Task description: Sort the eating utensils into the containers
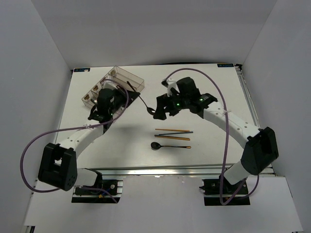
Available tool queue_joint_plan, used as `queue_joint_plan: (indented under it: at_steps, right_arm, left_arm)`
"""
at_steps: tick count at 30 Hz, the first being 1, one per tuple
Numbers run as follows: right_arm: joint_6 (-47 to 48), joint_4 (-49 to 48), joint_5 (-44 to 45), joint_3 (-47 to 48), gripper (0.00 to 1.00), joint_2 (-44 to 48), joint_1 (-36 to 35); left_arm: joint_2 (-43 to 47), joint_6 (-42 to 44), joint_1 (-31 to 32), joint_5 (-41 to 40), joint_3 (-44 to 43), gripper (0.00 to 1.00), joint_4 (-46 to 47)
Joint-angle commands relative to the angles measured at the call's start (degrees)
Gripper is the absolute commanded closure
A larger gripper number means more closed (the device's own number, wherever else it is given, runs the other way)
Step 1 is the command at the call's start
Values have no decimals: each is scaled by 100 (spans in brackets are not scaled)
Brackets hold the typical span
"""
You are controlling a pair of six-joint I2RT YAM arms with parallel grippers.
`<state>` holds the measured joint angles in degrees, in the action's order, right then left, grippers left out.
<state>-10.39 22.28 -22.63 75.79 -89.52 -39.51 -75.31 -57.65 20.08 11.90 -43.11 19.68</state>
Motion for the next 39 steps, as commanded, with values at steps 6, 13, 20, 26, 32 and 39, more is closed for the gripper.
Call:
queue_joint_plan:
  at_steps: [6, 13, 20, 26, 32, 39]
  right_arm:
    - [-261, -145, 435, -837, 11, 1356, 857]
    - [-235, -180, 172, -1426, 11, 1955, 892]
    - [-227, -128, 84, -1629, 11, 2149, 892]
    - [-121, -22, 171, -1558, 11, 2131, 892]
    - [37, 83, 295, -1523, 11, 1956, 883]
    - [756, 504, 734, -1313, 11, 1253, 278]
  left_arm:
    - [-1414, 350, -1197, -1426, -2477, 100, -1932]
    - [-3436, 817, -1805, -1437, -4782, 100, -2997]
    - [-4448, 738, -1946, -1015, -5550, 98, -3041]
    - [-4581, 536, -1946, -699, -5305, 81, -2611]
    - [-4002, 316, -1946, -557, -4435, 36, -2057]
    - [-2877, 499, -1920, -425, -4082, 3, -2099]
